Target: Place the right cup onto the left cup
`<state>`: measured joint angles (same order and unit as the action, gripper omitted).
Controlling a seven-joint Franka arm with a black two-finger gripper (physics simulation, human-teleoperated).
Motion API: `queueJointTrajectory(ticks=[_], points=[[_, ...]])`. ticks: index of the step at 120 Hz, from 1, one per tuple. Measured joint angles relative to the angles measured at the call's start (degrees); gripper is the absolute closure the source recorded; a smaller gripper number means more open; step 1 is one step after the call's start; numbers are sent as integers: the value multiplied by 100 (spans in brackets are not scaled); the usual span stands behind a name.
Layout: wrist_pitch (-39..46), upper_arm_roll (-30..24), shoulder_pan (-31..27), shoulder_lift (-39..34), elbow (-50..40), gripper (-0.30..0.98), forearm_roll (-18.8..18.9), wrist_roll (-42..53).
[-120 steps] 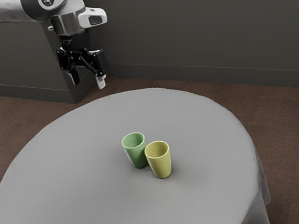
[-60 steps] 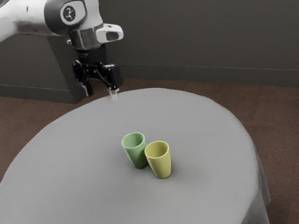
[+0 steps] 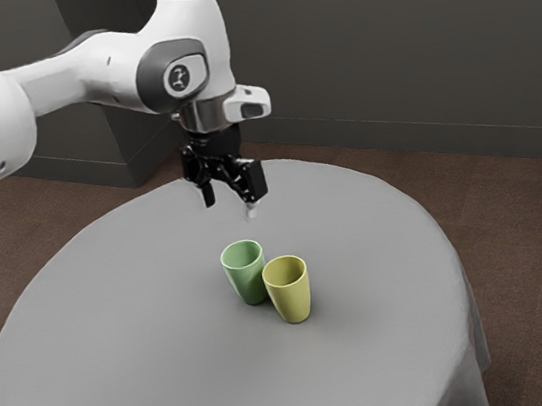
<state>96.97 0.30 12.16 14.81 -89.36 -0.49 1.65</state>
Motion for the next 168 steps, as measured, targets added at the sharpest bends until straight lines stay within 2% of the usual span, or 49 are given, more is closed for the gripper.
queueJointTrajectory(ticks=[61, 111, 168], points=[[356, -118, 299, 361, 24, 0, -308, -714], [473, -95, 290, 1002, 393, 0, -318, -1098], [755, -83, 354, 1448, 397, 0, -326, -1298]])
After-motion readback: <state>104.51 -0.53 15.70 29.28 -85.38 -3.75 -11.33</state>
